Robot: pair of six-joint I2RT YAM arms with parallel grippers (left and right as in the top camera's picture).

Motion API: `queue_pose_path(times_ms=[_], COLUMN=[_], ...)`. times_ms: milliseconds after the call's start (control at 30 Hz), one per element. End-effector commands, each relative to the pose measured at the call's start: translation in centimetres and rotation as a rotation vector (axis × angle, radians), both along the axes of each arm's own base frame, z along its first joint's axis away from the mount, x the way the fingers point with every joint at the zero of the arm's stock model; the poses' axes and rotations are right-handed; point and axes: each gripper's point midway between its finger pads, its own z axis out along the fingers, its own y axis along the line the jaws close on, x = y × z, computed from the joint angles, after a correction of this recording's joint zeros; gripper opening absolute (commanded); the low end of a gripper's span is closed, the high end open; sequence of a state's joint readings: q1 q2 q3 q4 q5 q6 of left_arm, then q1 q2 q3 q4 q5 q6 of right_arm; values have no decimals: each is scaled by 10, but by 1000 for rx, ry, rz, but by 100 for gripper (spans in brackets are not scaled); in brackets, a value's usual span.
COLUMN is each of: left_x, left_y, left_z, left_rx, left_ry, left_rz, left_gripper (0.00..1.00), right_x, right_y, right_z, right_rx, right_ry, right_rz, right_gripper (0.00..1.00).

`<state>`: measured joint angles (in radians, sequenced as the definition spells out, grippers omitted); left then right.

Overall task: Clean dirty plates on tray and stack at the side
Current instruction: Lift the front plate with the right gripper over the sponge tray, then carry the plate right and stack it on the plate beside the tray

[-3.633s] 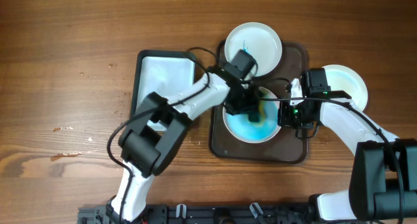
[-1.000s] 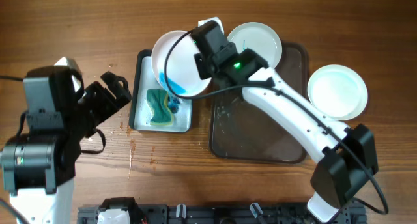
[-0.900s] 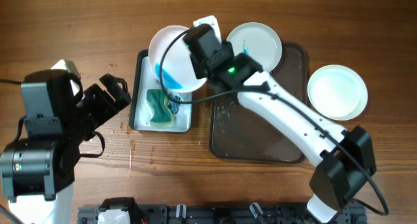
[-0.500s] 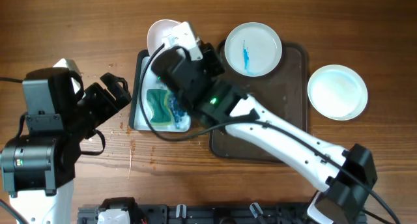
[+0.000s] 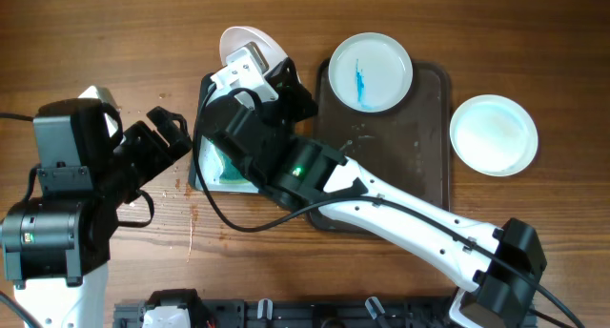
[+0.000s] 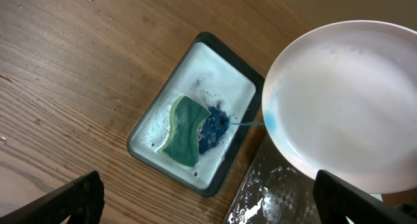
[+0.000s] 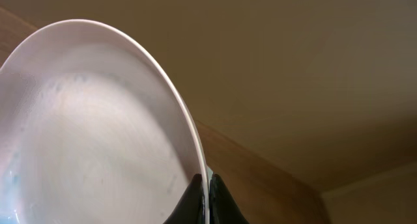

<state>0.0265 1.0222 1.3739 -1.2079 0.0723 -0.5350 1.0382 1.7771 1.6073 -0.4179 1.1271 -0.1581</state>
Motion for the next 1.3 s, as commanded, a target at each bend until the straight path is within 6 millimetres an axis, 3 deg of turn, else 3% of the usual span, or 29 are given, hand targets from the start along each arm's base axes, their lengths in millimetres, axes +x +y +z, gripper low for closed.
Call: queue_pose_path(times_ms=[0,1000,1133,1167,1233,1267], left_x=[1,1,1,1,1,1], left_y=[3,3,3,3,3,3], left_z=[5,5,5,5,5,5], left_rx=[13,13,13,13,13,13], left_ry=[-15,-15,-15,-15,-15,-15], left_rz=[7,7,7,7,7,7], left_gripper=[100,100,100,100,100,100], right_x=[-3,-1,-4,-1,10,11], right_y=[-6,-3,22,15,-8,-6], right_z=[28,34,15,18,32,28], right_rx=[21,-3,-53,-95,-9,18], right_ry=[-48,-61,35,16,-61,-48], right_rz=[-16,-2,164,133,-11,5], right_gripper=[4,4,4,4,4,4])
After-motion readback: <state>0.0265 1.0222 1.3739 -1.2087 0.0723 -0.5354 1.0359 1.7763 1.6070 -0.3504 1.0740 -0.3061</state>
